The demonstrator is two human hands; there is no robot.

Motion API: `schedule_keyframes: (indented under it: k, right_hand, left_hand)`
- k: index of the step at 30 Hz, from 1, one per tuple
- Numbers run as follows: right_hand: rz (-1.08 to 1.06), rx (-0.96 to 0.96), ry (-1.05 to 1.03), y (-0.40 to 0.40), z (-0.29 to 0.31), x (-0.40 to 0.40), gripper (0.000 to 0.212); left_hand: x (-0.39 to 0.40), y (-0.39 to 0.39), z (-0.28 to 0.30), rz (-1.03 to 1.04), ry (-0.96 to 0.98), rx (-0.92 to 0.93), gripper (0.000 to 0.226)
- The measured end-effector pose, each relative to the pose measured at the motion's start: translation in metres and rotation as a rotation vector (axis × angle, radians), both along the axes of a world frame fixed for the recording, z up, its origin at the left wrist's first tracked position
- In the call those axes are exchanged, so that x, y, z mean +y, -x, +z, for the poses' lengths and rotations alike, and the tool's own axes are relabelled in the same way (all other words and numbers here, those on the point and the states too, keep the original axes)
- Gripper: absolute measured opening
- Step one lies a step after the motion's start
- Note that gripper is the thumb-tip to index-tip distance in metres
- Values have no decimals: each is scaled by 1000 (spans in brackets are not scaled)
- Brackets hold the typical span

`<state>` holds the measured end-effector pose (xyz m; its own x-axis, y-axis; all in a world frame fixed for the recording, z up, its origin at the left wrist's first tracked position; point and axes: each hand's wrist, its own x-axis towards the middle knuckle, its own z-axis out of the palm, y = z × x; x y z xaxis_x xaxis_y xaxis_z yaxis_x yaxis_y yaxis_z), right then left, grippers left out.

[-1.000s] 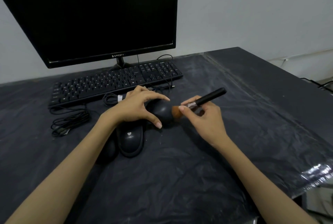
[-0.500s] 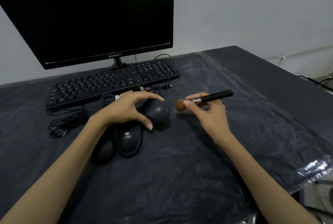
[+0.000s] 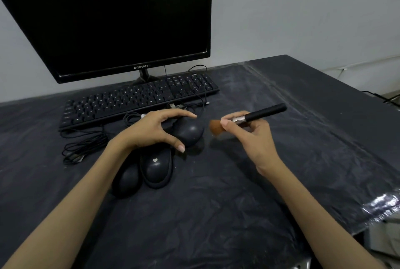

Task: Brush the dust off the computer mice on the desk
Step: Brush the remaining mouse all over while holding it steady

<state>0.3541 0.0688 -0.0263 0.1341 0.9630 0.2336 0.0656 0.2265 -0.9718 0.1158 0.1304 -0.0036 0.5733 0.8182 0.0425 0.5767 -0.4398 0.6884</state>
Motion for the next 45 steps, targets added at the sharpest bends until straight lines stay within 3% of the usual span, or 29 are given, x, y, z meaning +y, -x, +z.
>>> schedule_keyframes:
  k: [4,9,14,16,19,21,25,29,34,37,40,45]
  right_hand:
    - [41,-59,-18,7,-5,-4,8]
    - [343,-268,7,17,-5,-12,2]
    - [23,-50,-152,7,0,-6,4]
    - [-41,-213,-262,7,0,-9,7]
    - [40,-539,-370,15,-5,-11,10]
    - [-39,-635,-396,12,-8,-4,10]
    - [-229,-536,-362,1,-8,0,7]
    - [11,-326,-215,15,-1,-11,9]
    - [-190,-364,-149,4,-2,-1,9]
    - [-104,-270,-158,5,0,-11,9]
    - [-29,-308,-117,11,0,-11,8]
    - [-264,-363,-90,-6,-1,-2,10]
  left_hand:
    - [-1,-1,-1,-3,-19,-23,77]
    - [-1,1,-3,16,-15,-46,77]
    - [0,0,-3,17,-31,-28,77]
    - [1,-1,-3,18,-54,-20,77]
    - [1,-5,0,16,-77,-3,78]
    - [0,-5,0,22,-78,3,81]
    - [0,-5,0,43,-67,22,80]
    - [-1,-6,1,40,-80,67,82]
    - [-4,-6,2,38,-67,89,82]
    - [-5,-5,4,31,-46,77,82]
    - [-6,-5,2,11,-48,83,81]
    - [-4,-4,2,-38,-64,144,79]
